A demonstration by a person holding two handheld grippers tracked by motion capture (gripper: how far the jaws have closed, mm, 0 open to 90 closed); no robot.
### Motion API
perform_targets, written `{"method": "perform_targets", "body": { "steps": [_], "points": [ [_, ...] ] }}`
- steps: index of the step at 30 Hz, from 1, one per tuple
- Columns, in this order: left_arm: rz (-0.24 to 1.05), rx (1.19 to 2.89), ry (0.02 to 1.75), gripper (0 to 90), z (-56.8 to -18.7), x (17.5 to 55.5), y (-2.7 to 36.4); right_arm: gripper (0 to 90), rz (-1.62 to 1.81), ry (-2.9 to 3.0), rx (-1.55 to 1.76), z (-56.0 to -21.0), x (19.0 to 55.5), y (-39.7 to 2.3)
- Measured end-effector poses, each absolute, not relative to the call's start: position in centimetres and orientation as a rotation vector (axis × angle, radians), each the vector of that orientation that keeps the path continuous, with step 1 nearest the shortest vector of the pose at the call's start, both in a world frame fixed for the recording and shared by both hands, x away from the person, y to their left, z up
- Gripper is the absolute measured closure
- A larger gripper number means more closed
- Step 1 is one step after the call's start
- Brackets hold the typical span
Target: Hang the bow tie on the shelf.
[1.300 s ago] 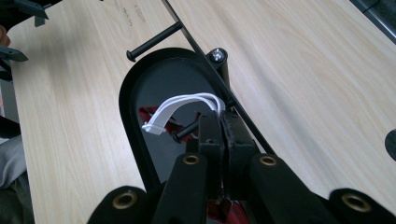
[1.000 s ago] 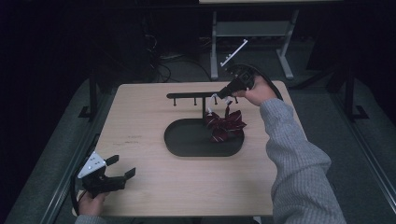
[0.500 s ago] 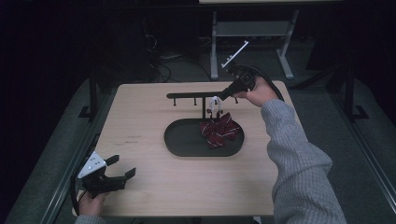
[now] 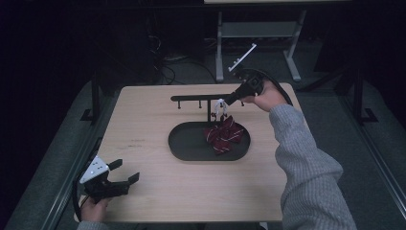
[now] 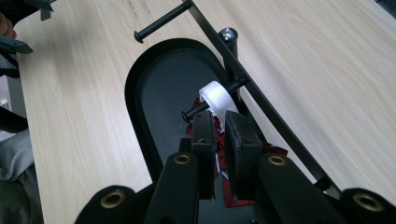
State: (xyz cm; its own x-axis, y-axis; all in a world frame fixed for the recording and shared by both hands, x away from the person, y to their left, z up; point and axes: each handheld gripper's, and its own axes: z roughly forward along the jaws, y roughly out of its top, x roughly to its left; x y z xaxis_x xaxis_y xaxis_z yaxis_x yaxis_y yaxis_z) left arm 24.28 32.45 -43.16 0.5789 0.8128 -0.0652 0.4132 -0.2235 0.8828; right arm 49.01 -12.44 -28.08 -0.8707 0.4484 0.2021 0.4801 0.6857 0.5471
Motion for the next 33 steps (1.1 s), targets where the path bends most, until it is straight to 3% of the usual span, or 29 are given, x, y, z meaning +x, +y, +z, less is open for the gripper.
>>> {"method": "perform_targets", "body": {
  "steps": [33],
  "points": [
    [0.518,1.855,1.001,13.0,-43.2,24.2,32.3,68.9,-1.006,-2.816,-0.777,-27.8,46.4,-14.0]
  ]
}}
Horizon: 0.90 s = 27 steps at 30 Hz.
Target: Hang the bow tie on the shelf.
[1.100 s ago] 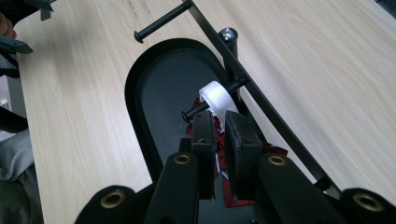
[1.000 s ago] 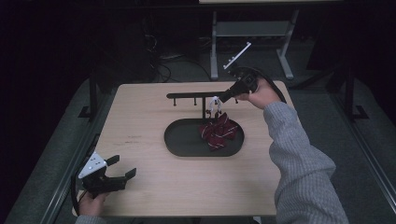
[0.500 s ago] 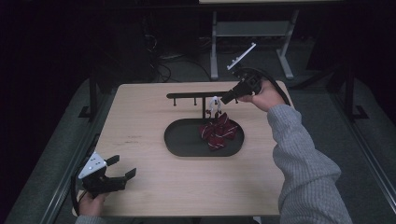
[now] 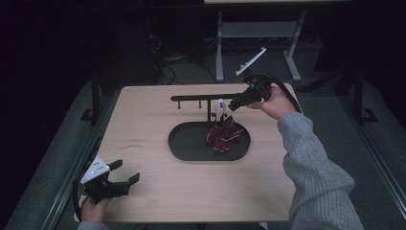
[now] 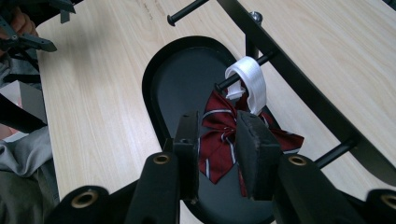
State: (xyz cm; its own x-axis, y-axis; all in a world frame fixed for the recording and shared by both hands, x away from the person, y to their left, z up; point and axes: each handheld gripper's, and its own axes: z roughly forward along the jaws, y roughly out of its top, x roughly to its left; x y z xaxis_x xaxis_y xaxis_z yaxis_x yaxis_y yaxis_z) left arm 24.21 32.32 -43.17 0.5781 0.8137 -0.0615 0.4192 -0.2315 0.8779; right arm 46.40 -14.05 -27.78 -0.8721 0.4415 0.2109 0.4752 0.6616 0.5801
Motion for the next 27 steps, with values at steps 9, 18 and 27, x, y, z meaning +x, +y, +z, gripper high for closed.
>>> {"method": "perform_targets", "body": {
  "steps": [9,18,27],
  "points": [
    [0.521,1.858,0.999,13.0,-43.2,24.2,32.3,65.9,-1.016,-2.815,-0.778,-28.0,45.8,-14.3],
    [0.522,1.857,1.001,12.9,-43.2,24.2,32.3,62.7,-1.038,-2.814,-0.767,-28.5,45.2,-14.7],
    [0.523,1.863,0.999,13.0,-43.1,24.2,32.3,61.3,-1.025,-2.806,-0.774,-29.0,44.5,-14.9]
  ]
}}
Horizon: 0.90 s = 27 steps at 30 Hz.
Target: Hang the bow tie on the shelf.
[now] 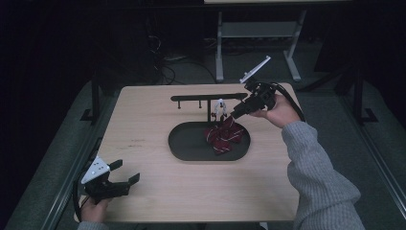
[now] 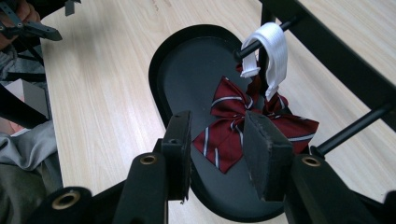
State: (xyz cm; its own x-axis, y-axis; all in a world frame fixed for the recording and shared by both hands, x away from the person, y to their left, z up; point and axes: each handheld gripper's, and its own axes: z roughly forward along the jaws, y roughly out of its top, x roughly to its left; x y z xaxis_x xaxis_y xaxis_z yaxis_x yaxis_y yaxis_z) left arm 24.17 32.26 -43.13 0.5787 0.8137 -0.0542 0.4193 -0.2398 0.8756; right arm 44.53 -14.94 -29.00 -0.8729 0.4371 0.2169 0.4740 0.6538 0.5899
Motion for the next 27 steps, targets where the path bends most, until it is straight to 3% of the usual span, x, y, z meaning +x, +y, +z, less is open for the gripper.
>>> {"method": "perform_targets", "body": {
  "steps": [27],
  "points": [
    [0.522,1.867,1.0,13.0,-43.2,24.2,32.2,57.2,-1.045,-2.765,-0.798,-30.7,42.3,-16.8]
  ]
}}
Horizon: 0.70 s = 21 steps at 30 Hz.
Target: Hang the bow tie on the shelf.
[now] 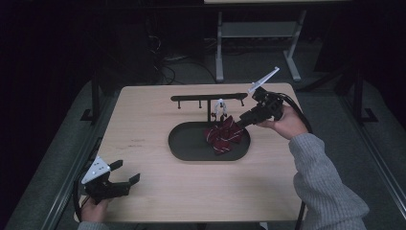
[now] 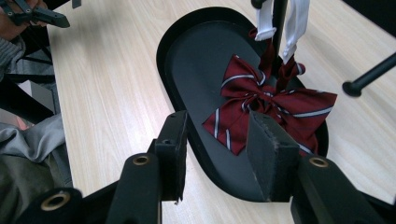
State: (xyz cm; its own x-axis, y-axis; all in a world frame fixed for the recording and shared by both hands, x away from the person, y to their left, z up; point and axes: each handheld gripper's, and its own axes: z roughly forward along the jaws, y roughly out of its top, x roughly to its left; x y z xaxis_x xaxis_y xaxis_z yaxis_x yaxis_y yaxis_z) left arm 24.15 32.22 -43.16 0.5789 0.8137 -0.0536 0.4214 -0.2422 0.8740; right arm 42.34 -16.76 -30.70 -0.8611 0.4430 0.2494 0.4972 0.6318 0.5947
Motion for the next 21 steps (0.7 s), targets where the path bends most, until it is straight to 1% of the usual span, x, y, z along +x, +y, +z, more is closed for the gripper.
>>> {"method": "perform_targets", "body": {
  "steps": [21],
  "points": [
    [0.52,1.867,1.003,13.0,-43.2,24.1,32.1,55.2,-1.071,-2.731,-0.824,-32.7,40.8,-18.5]
  ]
}}
